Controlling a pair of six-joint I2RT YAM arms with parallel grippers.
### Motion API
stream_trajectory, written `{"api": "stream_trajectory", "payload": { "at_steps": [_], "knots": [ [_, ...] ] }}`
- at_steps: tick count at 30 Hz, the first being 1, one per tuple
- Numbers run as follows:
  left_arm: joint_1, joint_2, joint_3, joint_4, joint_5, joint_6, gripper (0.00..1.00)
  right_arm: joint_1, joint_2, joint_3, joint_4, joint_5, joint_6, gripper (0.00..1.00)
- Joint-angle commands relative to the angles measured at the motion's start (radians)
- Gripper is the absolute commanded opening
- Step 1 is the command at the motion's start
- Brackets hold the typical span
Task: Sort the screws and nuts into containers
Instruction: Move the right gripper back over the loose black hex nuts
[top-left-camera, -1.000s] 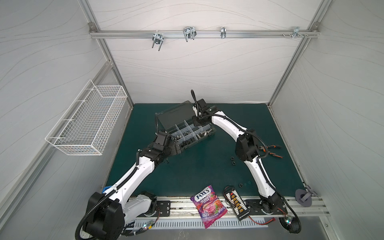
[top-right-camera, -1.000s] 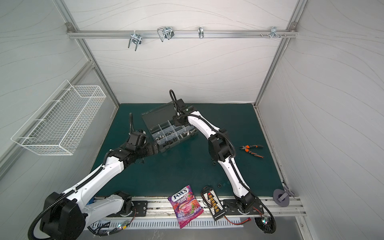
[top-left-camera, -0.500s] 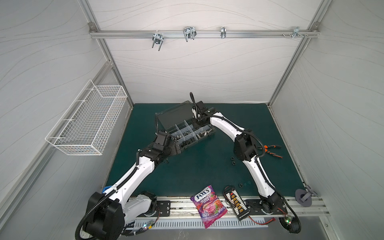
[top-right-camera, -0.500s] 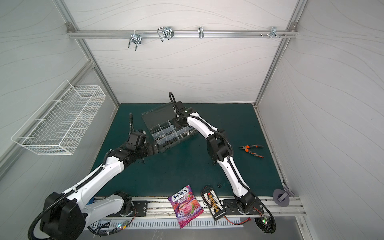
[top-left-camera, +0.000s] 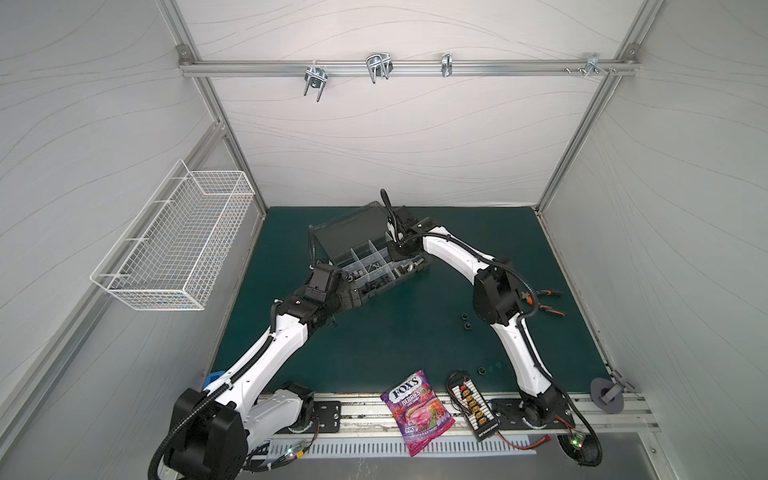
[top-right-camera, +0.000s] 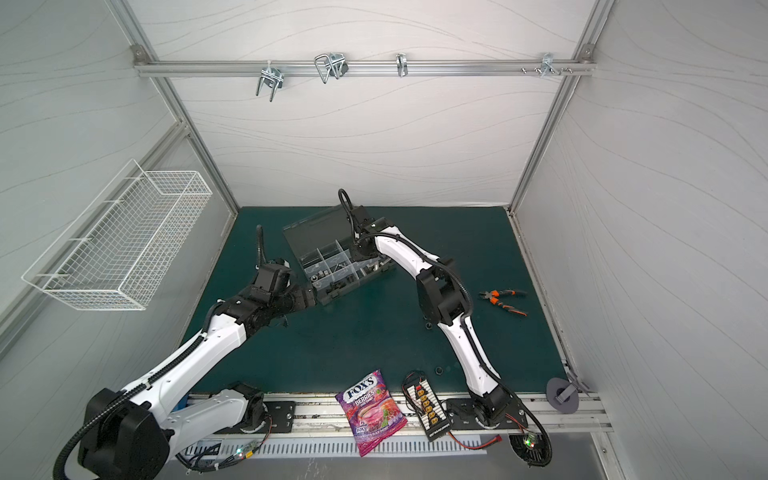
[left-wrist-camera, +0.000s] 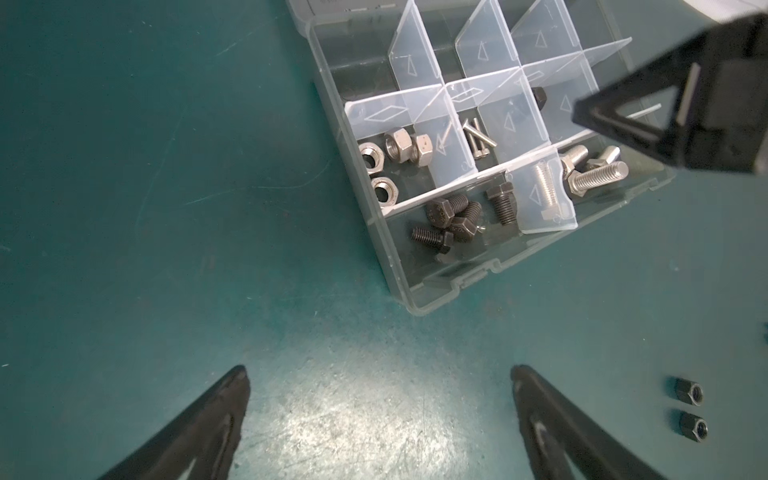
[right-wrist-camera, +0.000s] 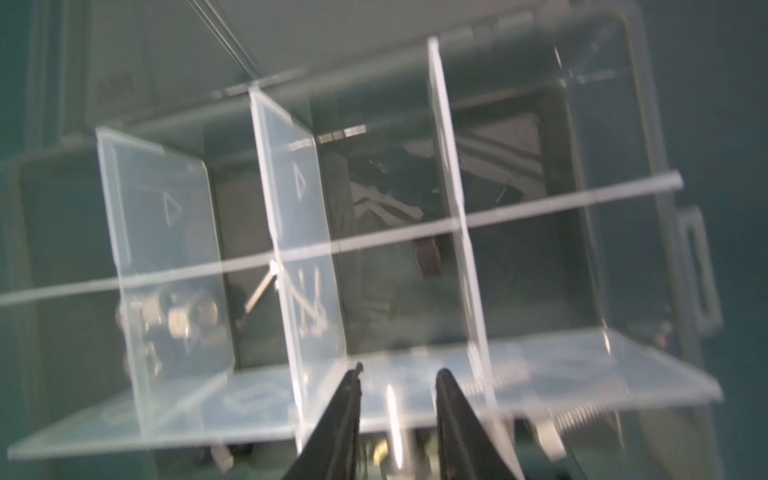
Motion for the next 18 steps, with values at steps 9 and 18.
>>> {"api": "stream_trajectory", "payload": {
  "at_steps": [9, 18],
  "knots": [
    [0.006, -0.017, 0.052, -0.015, -0.035, -0.026, 0.99, 0.012, -0.478, -0.554, 0.003, 0.108, 0.151, 0.34],
    [0.006, -0.013, 0.042, 0.004, -0.014, -0.023, 0.99, 0.010, -0.756, -0.928, -0.137, 0.152, 0.347, 0.36]
  ]
}}
